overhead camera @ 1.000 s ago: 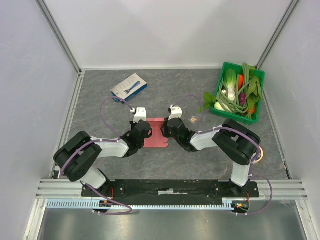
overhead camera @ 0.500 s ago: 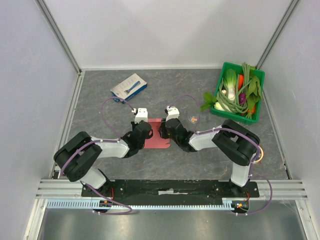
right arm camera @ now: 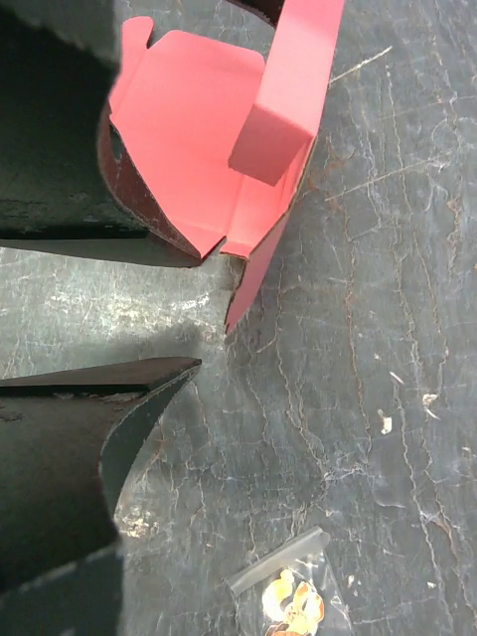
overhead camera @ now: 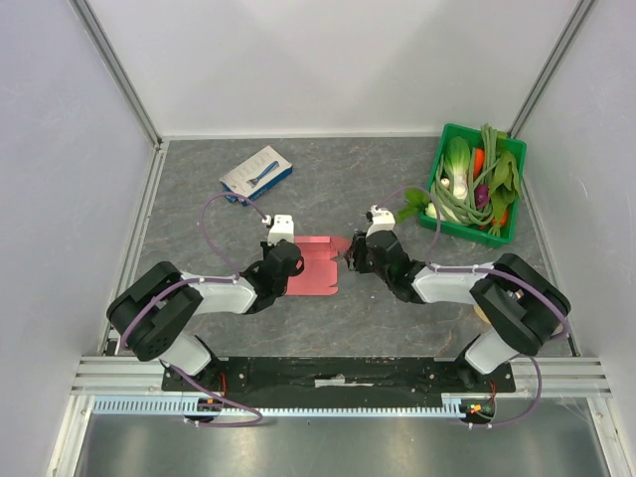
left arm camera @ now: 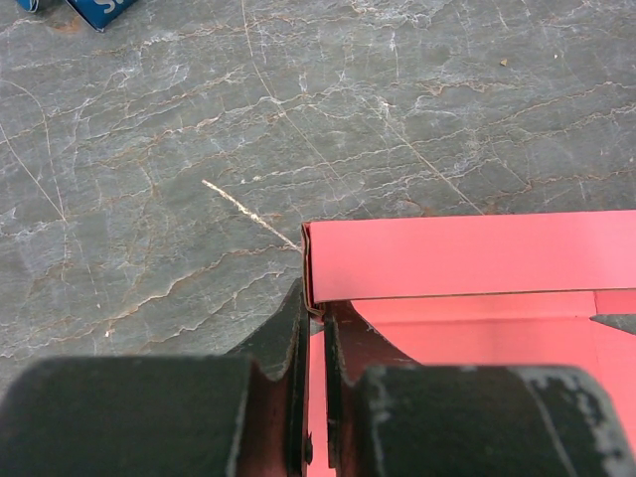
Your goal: Fold the paper box
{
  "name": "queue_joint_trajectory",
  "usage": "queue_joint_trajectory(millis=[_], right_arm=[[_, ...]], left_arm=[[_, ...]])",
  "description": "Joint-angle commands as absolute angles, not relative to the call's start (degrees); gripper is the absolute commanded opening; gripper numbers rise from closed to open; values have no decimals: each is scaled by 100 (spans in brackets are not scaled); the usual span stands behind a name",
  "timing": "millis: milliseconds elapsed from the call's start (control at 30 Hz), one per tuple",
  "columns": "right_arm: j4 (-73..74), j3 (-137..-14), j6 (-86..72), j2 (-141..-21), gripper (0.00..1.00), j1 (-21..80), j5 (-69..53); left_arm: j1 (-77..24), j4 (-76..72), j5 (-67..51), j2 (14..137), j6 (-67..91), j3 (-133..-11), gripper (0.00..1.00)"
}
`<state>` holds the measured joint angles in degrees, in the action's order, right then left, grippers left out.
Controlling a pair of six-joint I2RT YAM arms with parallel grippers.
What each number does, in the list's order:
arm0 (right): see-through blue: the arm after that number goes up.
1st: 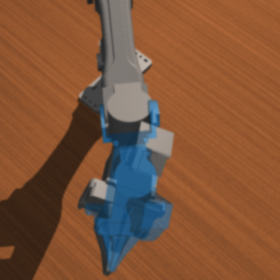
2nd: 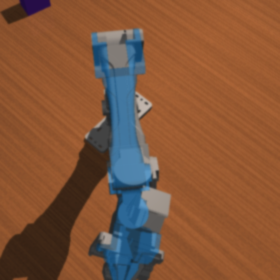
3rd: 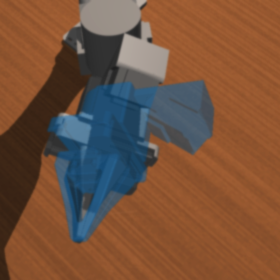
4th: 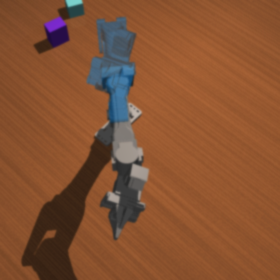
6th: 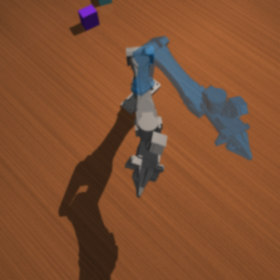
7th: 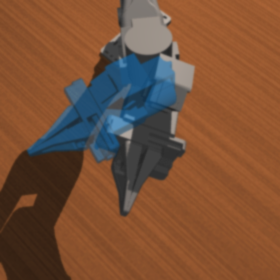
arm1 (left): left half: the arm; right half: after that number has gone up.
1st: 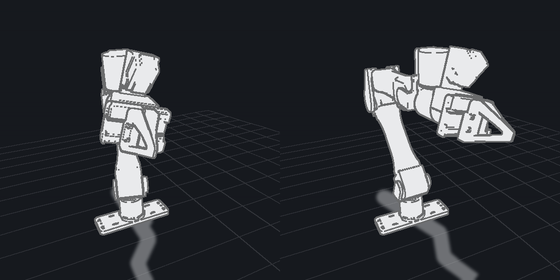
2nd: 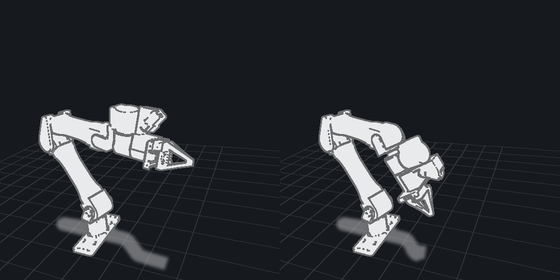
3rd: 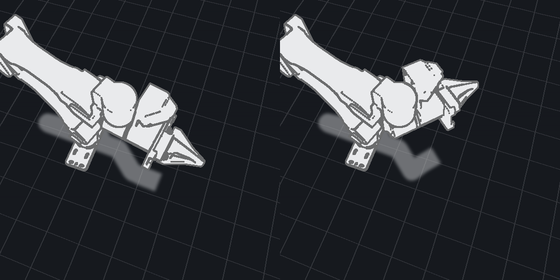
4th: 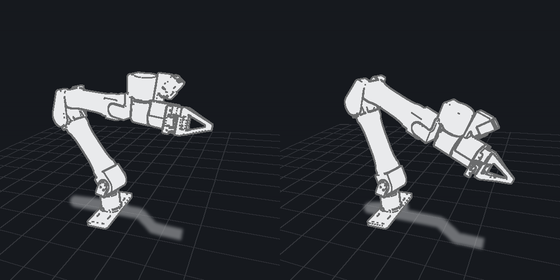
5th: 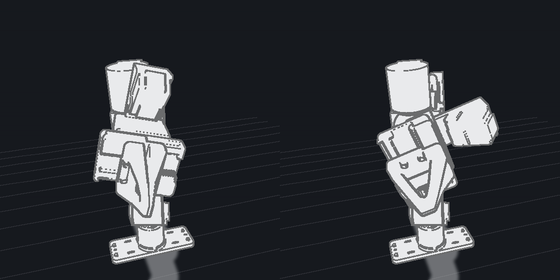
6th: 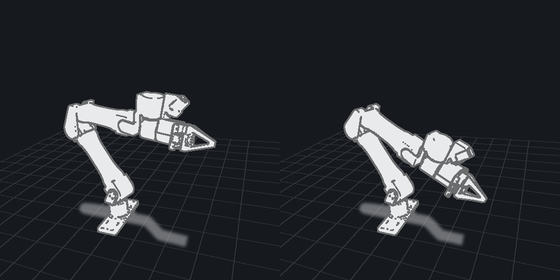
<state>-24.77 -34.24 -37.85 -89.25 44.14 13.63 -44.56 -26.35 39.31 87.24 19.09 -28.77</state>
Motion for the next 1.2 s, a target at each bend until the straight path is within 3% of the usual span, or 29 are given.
queue_joint_trajectory(millis=[0,367,533,933,1167], right_arm=[[-2856,-3506,-3639,-9114,48,4315,879],[-3252,-3955,-3797,-9799,47,4315,870],[-3339,-4157,-3735,-10010,39,4324,870],[-3015,-4588,-3516,-10230,0,4728,1204],[-2883,-4851,-3559,-10652,0,4931,1494]], left_arm=[[-4500,-2654,3955,8684,2048,-2936,2],[-4509,-2654,3955,8657,2030,-2935,2],[-4509,-2654,3946,8675,2039,-2927,2],[-4518,-2654,3946,8675,2048,-2936,2],[-4526,-2663,3955,8657,2030,-2936,2]])
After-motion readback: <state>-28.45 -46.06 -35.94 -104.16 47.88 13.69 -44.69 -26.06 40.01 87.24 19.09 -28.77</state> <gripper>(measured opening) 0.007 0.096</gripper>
